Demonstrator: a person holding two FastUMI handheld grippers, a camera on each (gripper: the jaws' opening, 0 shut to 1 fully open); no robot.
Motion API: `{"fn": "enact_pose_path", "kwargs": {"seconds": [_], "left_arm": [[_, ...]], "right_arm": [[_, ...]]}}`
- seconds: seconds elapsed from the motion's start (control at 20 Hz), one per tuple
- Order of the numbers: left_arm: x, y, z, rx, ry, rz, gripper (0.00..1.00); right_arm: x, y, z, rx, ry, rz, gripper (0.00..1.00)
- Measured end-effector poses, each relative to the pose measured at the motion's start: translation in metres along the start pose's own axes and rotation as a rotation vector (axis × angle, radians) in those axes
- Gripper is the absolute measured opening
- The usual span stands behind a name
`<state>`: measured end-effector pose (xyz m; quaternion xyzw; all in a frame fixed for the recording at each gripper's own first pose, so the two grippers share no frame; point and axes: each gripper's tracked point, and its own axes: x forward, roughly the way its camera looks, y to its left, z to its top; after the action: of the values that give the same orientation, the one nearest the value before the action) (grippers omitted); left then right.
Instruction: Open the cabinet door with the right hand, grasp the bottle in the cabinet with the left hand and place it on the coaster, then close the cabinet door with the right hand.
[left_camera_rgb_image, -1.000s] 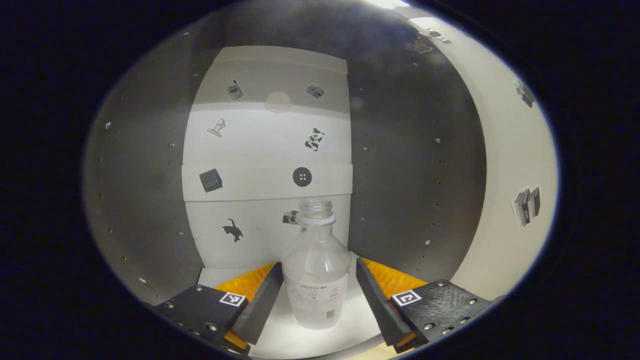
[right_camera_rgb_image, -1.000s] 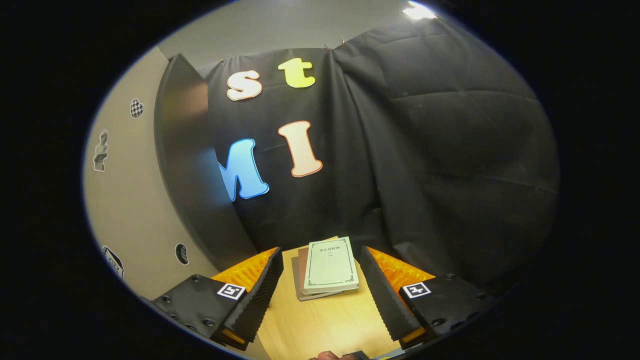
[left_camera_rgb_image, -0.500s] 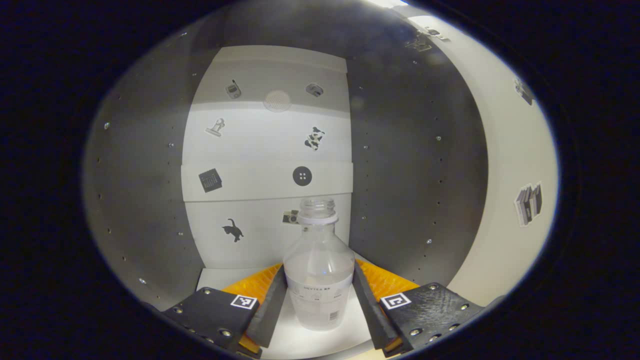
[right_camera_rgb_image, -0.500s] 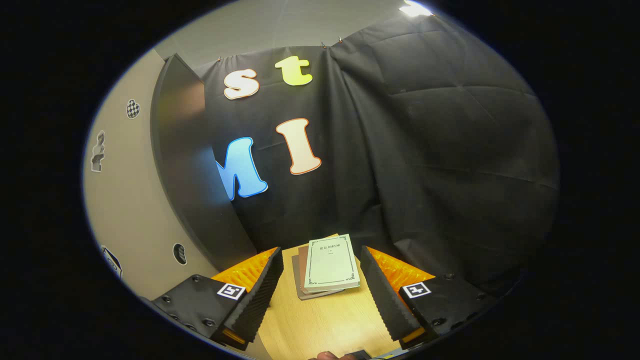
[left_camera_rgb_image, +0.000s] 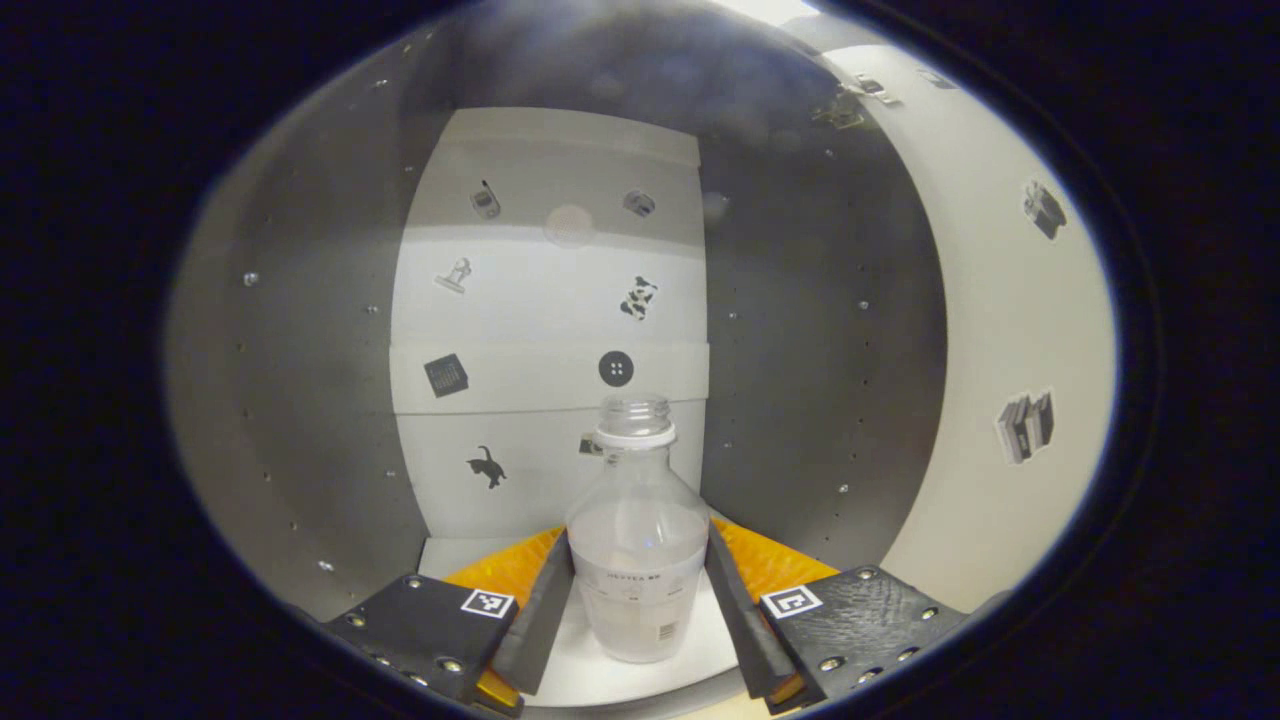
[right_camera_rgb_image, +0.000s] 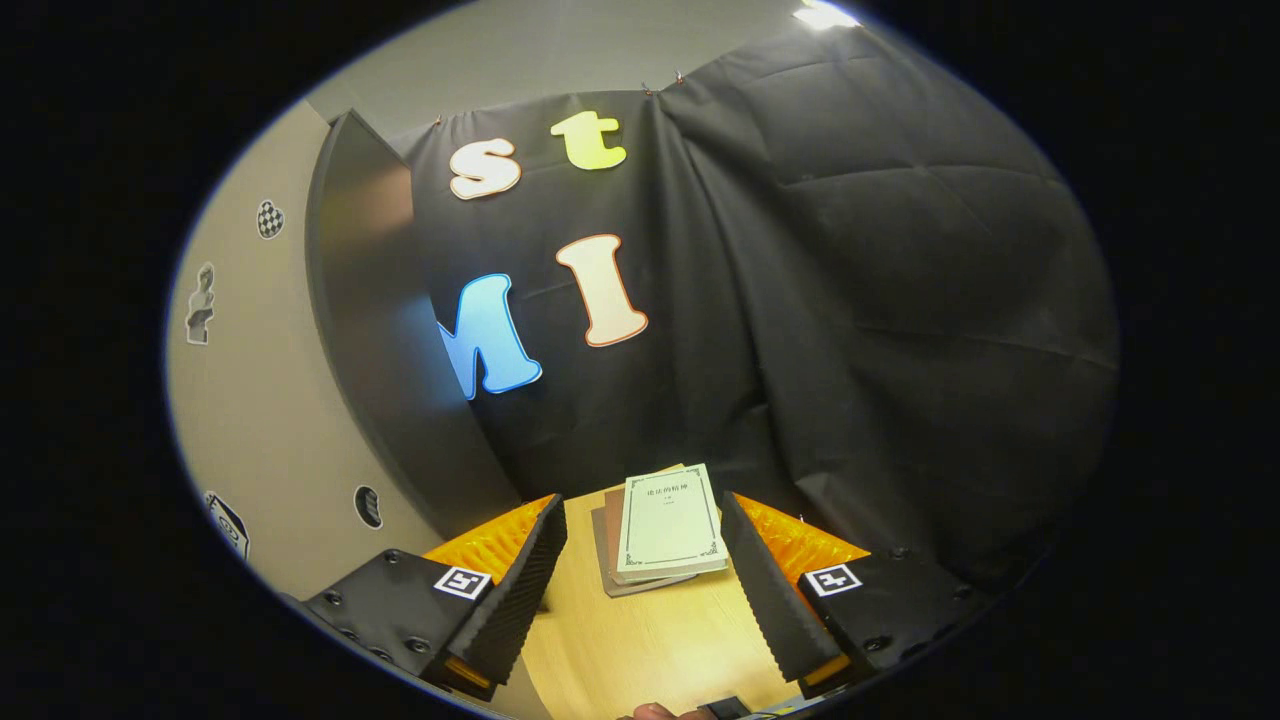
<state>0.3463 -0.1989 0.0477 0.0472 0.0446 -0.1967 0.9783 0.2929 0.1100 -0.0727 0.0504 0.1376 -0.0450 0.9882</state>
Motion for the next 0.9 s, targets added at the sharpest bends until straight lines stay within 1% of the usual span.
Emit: {"fn": "enact_pose_path", "kwargs": {"seconds": [0.25,0.45,0.55,0.6,0.75,0.85,0.9], "left_arm": [[-0.037,0.006,0.010,-0.025,-0.028,-0.001,0.74],[-0.072,0.009,0.016,-0.059,-0.072,-0.015,0.72],[-0.093,0.013,0.013,-0.069,-0.082,-0.017,0.75],[-0.104,0.016,0.011,-0.064,-0.086,-0.016,0.72],[-0.137,0.032,0.001,-0.025,-0.085,0.014,0.73],[-0.163,0.045,-0.013,-0.004,-0.061,0.052,0.72],[-0.177,0.054,-0.025,0.005,-0.043,0.079,0.73]], "right_arm": [[-0.009,0.008,0.000,0.000,-0.011,0.016,0.98],[-0.016,0.015,-0.006,0.004,-0.006,0.030,0.98],[-0.020,0.018,-0.007,0.008,0.001,0.035,0.98],[-0.025,0.022,-0.005,0.006,-0.002,0.042,0.98],[-0.036,0.027,0.004,-0.032,-0.031,0.043,0.98],[-0.041,0.028,0.006,-0.057,-0.036,0.041,0.98],[-0.044,0.029,0.006,-0.058,-0.038,0.043,0.98]]}}
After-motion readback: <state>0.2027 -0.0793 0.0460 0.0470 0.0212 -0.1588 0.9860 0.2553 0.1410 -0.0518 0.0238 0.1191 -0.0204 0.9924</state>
